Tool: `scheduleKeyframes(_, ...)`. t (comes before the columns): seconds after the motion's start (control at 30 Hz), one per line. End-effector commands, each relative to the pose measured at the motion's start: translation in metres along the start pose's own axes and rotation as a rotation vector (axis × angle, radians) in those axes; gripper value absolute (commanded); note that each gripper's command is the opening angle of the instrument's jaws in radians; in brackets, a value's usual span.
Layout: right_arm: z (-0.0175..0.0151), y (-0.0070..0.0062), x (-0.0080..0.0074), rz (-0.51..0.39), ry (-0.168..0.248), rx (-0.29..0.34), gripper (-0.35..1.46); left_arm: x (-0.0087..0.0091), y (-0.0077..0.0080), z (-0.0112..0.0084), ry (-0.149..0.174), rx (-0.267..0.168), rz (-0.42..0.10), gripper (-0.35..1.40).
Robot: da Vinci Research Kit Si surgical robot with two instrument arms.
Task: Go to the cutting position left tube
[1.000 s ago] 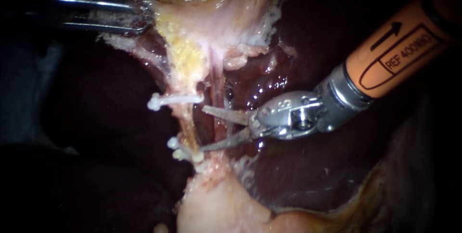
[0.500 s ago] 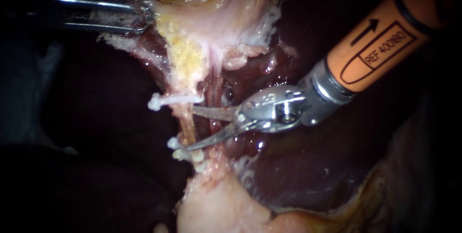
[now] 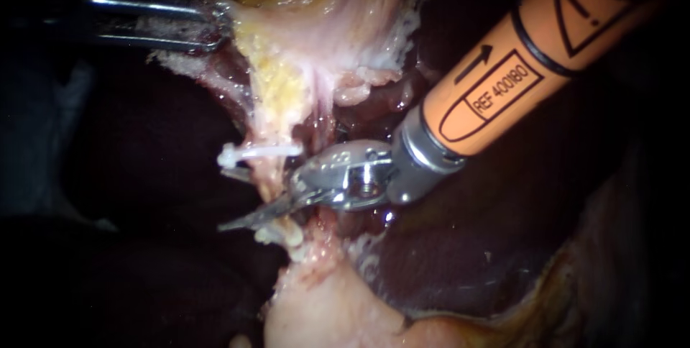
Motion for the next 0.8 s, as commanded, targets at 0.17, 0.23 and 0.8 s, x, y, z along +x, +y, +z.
scheduleKeyframes(0.17,0.0009,-0.0006,0.0008,0.004,0.019,0.000,1.31,0.0000,0.0000,0.0001,0.000,0.001,0.000,-0.35)
scheduleKeyframes(0.23,0.0011,-0.0010,0.0011,0.003,0.022,0.003,1.31,0.0000,0.0000,0.0001,0.000,0.001,0.000,-0.35)
scheduleKeyframes(0.8,0.0005,-0.0038,0.0044,0.008,0.070,0.025,1.33,0.0000,0.0000,0.0000,0.000,0.001,0.000,-0.35)
